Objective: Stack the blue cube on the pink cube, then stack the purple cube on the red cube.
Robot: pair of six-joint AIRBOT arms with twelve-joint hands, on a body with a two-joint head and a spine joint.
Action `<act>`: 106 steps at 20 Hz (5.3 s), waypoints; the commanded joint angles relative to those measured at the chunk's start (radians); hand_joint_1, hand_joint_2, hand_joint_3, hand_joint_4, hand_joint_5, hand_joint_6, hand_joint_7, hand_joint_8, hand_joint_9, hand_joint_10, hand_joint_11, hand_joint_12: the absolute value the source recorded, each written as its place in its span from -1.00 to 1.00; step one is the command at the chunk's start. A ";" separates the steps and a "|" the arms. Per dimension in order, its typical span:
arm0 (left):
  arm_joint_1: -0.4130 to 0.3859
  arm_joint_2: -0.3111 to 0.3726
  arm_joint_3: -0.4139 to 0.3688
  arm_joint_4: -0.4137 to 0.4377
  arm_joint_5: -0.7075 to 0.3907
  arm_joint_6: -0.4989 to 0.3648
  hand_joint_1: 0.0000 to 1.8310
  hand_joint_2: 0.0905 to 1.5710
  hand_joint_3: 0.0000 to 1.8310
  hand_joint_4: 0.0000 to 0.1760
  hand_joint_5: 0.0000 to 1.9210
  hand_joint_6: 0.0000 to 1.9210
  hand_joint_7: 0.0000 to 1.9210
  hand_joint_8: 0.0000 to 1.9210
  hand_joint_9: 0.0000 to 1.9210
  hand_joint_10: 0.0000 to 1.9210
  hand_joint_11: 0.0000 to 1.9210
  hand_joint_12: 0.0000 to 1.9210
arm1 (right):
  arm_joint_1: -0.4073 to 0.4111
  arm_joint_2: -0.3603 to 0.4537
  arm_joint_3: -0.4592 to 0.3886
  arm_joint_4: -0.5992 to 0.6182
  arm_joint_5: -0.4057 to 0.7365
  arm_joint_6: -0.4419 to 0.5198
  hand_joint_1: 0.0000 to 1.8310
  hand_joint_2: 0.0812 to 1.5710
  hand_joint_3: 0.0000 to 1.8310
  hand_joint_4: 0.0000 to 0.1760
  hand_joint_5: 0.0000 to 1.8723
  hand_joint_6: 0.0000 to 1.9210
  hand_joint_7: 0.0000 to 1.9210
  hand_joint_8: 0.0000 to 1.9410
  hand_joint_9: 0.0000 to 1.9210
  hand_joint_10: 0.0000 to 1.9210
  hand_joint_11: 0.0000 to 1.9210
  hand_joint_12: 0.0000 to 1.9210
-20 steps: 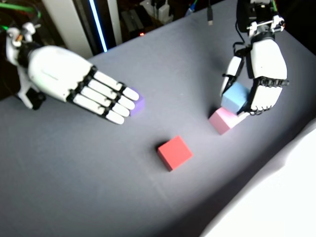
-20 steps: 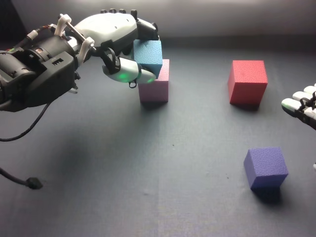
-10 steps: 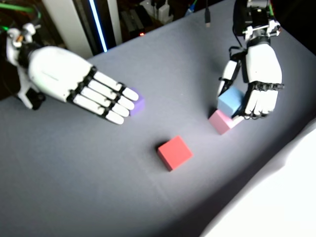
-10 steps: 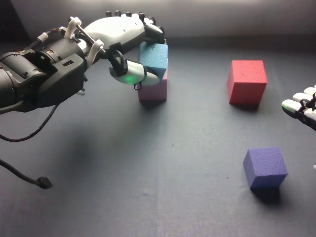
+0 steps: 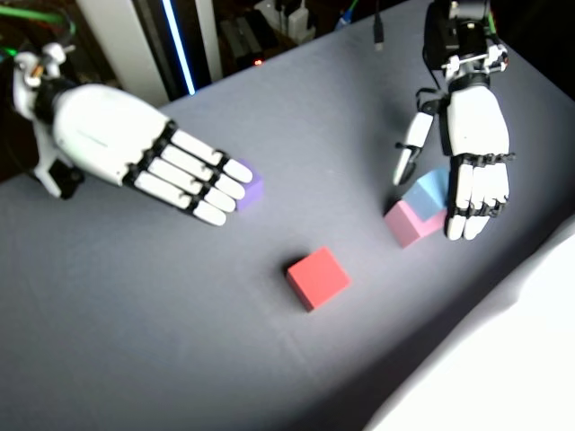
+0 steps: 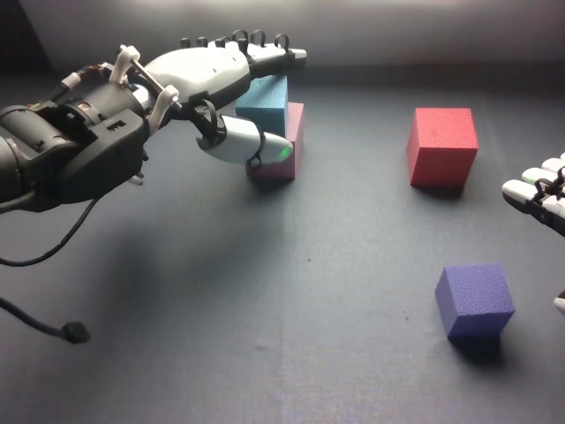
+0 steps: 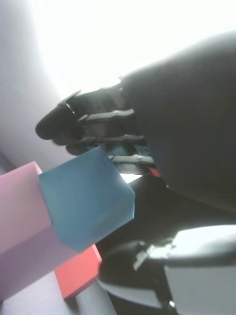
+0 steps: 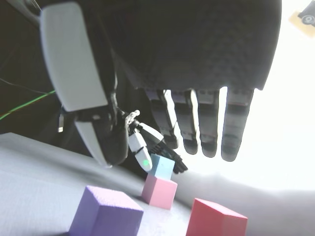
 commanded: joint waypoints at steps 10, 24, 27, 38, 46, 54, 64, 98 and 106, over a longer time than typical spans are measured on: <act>0.111 0.225 -0.246 -0.084 -0.546 0.051 -0.62 0.47 -0.96 0.54 -1.00 -1.00 -1.00 -1.00 -1.00 -1.00 -1.00 -1.00 | 0.019 0.006 0.002 -0.096 0.121 0.088 -0.35 0.56 -1.00 -0.92 -1.00 -1.00 -1.00 -1.00 -1.00 -1.00 -1.00 -1.00; 0.447 0.351 -0.446 -0.203 -0.922 0.013 -0.38 0.69 -0.98 1.00 -1.00 -1.00 -1.00 -1.00 -1.00 -1.00 -1.00 -1.00 | 0.140 -0.169 0.151 -0.105 -0.108 0.175 -0.07 0.32 -0.99 -1.00 -1.00 -1.00 -0.85 -0.98 -0.86 -0.87 -1.00 0.35; 0.455 0.361 -0.457 -0.193 -0.945 0.011 -0.37 0.71 -0.98 0.99 -1.00 -1.00 -1.00 -1.00 -1.00 -1.00 -1.00 -1.00 | 0.185 -0.207 0.191 -0.107 -0.183 0.170 0.28 0.54 -1.00 -1.00 -0.43 0.18 -0.11 0.05 -0.26 0.25 -0.39 0.81; 0.523 0.385 -0.495 -0.203 -0.987 0.010 -0.34 0.74 -1.00 0.27 -1.00 -1.00 -1.00 -1.00 -1.00 -1.00 -1.00 -1.00 | 0.413 -0.173 0.225 -0.132 -0.177 0.060 0.28 0.65 -0.99 -1.00 -0.38 0.41 -0.25 0.76 0.01 0.93 0.03 1.00; 0.555 0.366 -0.498 -0.206 -0.981 -0.011 -0.37 0.74 -1.00 0.00 -1.00 -1.00 -1.00 -1.00 -1.00 -1.00 -1.00 -1.00 | 0.620 -0.253 0.380 0.069 -0.338 -0.173 0.46 0.55 -1.00 -1.00 -0.34 0.37 -0.22 0.39 -0.14 0.60 -0.25 0.87; 0.562 0.347 -0.488 -0.208 -0.983 -0.027 -0.32 0.74 -1.00 -0.66 -1.00 -1.00 -1.00 -1.00 -1.00 -1.00 -1.00 -1.00 | 0.659 -0.361 0.519 0.211 -0.455 -0.230 0.43 0.64 -1.00 -1.00 -0.38 0.51 -0.36 0.55 -0.34 0.76 -0.54 0.90; 0.567 0.345 -0.487 -0.211 -0.988 -0.034 -0.33 0.76 -0.99 -0.84 -1.00 -1.00 -1.00 -1.00 -1.00 -1.00 -1.00 -1.00 | 0.658 -0.371 0.521 0.228 -0.470 -0.230 -0.27 0.76 -1.00 -1.00 -0.90 -0.89 -0.90 -0.93 -1.00 0.00 -1.00 0.82; 0.594 0.336 -0.489 -0.242 -0.993 -0.034 -0.28 0.72 -1.00 -0.68 -1.00 -1.00 -1.00 -1.00 -1.00 -1.00 -1.00 -1.00 | 0.683 -0.475 0.577 0.178 -0.566 -0.230 -0.24 0.50 -1.00 -1.00 -1.00 -1.00 -1.00 -1.00 -0.99 -1.00 -1.00 -0.81; 0.594 0.327 -0.482 -0.241 -0.980 -0.037 -0.29 0.71 -1.00 -0.58 -1.00 -1.00 -1.00 -1.00 -1.00 -1.00 -1.00 -1.00 | 0.691 -0.587 0.701 0.248 -0.658 -0.231 -0.20 0.42 -1.00 -1.00 -1.00 -1.00 -0.92 -1.00 -0.89 -0.97 -1.00 -0.27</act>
